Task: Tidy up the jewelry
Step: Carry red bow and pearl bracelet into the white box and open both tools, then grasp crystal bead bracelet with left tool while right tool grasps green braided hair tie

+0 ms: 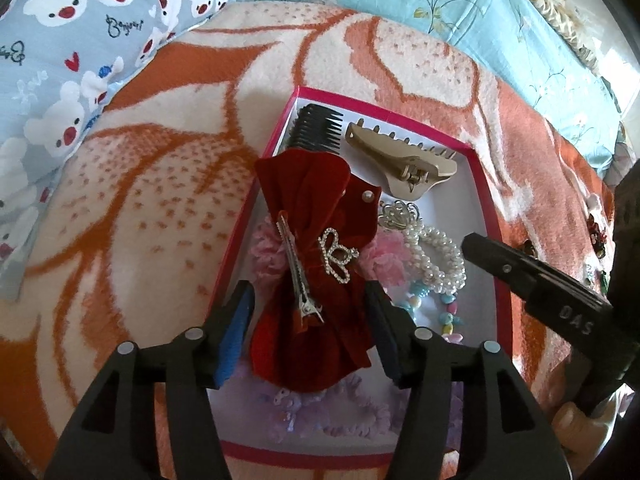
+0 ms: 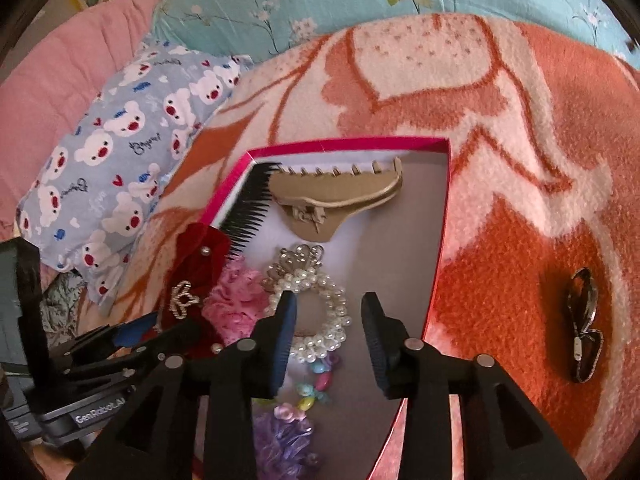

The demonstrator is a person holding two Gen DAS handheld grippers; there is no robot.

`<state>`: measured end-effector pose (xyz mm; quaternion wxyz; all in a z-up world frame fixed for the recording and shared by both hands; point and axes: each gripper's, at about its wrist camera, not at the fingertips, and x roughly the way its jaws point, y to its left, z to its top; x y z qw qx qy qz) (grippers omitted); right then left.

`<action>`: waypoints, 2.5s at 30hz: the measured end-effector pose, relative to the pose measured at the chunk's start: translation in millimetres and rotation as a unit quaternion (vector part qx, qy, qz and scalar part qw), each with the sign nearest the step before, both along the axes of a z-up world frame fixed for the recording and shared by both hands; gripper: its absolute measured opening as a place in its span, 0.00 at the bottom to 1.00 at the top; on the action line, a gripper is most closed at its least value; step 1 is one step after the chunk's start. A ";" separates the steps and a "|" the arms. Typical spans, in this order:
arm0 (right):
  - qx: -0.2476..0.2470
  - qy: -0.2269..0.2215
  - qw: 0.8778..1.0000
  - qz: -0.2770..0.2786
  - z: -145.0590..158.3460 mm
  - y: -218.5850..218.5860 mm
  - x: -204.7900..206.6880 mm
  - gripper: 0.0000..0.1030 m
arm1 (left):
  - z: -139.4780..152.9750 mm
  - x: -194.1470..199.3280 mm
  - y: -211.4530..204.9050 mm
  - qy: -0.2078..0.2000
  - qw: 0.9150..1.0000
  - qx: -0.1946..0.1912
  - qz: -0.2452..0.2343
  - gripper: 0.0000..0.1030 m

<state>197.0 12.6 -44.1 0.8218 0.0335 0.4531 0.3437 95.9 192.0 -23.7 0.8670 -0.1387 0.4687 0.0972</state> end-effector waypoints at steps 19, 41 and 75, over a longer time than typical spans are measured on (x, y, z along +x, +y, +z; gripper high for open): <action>0.010 -0.017 0.999 -0.044 29.9 -94.5 -23.2 0.49 | 27.8 -27.3 -33.2 -0.027 0.999 -0.003 -0.018 0.62; -0.016 -0.014 0.987 -0.158 18.7 -239.8 -34.9 0.54 | 29.3 -15.1 -129.3 -0.015 0.994 -0.005 -0.112 0.62; -0.173 0.013 0.964 -0.201 12.9 -423.3 55.7 0.63 | -2.9 112.7 -403.0 0.030 0.955 -0.022 -0.296 0.63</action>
